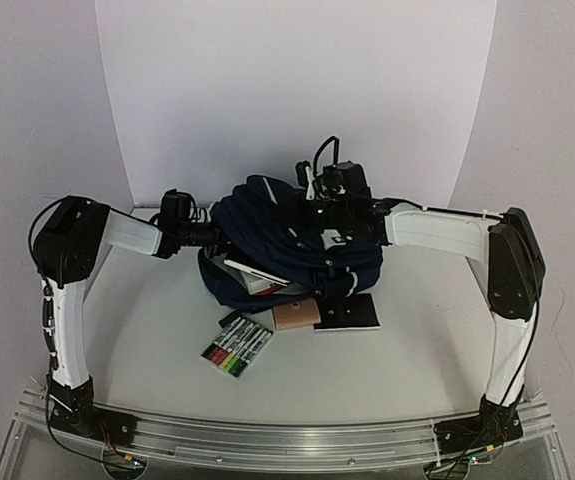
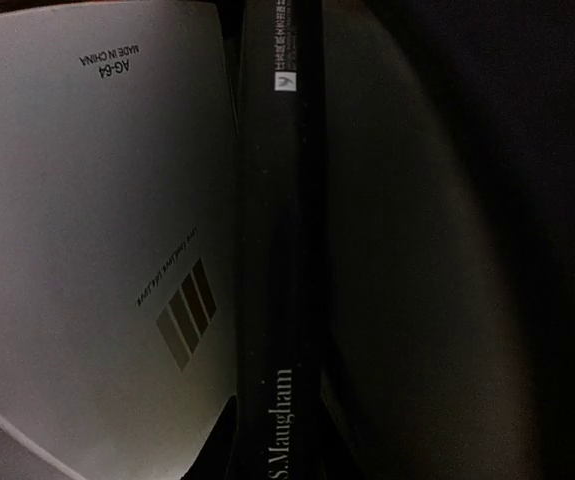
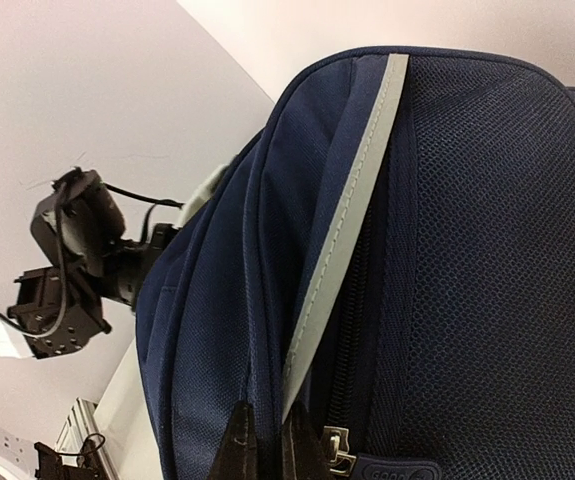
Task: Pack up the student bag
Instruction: Place the book in the student bag.
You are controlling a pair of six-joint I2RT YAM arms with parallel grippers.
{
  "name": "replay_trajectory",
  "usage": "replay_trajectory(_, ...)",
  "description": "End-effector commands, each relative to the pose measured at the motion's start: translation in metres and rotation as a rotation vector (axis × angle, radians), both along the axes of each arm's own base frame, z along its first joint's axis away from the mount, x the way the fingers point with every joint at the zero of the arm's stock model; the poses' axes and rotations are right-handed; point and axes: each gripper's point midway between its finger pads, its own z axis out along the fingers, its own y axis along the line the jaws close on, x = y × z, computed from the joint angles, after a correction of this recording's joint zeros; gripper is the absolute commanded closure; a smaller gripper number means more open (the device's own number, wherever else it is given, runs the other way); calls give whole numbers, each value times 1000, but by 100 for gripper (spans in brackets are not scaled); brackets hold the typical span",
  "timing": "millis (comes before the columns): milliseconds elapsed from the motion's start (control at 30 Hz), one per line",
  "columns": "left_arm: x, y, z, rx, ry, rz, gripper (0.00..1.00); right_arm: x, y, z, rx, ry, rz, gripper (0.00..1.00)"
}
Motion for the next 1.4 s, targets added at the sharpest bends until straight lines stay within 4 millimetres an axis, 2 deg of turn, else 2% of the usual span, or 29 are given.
replay_trajectory(0, 28, -33, 59, -128, -249, 33, 100, -21, 9, 114, 242, -221, 78, 100)
replay_trajectory(167, 46, -56, 39, -92, -272, 93, 100, -20, 8, 108, 240, -210, 68, 100)
replay_trajectory(333, 55, -52, 16, 8, -277, 148, 99, -16, 0, 101, 221, -209, 17, 100)
replay_trajectory(400, 55, -48, 16, 50, -280, 151, 89, -14, -2, 98, 211, -213, 2, 100)
replay_trajectory(433, 54, -46, 23, 69, -289, 144, 79, -14, -3, 98, 208, -214, -2, 100)
replay_trajectory(467, 52, -41, 25, 101, -285, 139, 66, -14, -4, 99, 205, -216, -5, 100)
replay_trajectory(500, 49, -36, 27, 140, -278, 133, 53, -15, -6, 98, 199, -217, -8, 100)
replay_trajectory(533, 46, -29, 35, 172, -293, 127, 45, -15, -7, 98, 192, -219, -12, 100)
replay_trajectory(667, 21, 8, 46, 342, -299, 140, 28, -15, -14, 92, 146, -225, -32, 100)
replay_trajectory(867, -17, 69, 52, 483, -261, 214, 19, -13, -14, 77, 104, -213, -37, 99)
replay_trajectory(967, -26, 100, 33, 599, -180, 281, 17, -13, -15, 69, 86, -201, -37, 95)
replay_trajectory(1067, -28, 113, 15, 666, -125, 298, 16, -14, -18, 62, 63, -194, -41, 91)
replay_trajectory(1133, -25, 111, 7, 662, -105, 281, 15, -14, -20, 56, 42, -188, -48, 82)
replay_trajectory(1267, -15, 104, -13, 659, -61, 250, 12, -16, -33, 49, -7, -169, -90, 39)
replay_trajectory(1367, -7, 103, -29, 658, -27, 243, 12, -12, -58, 41, -61, -140, -207, 17)
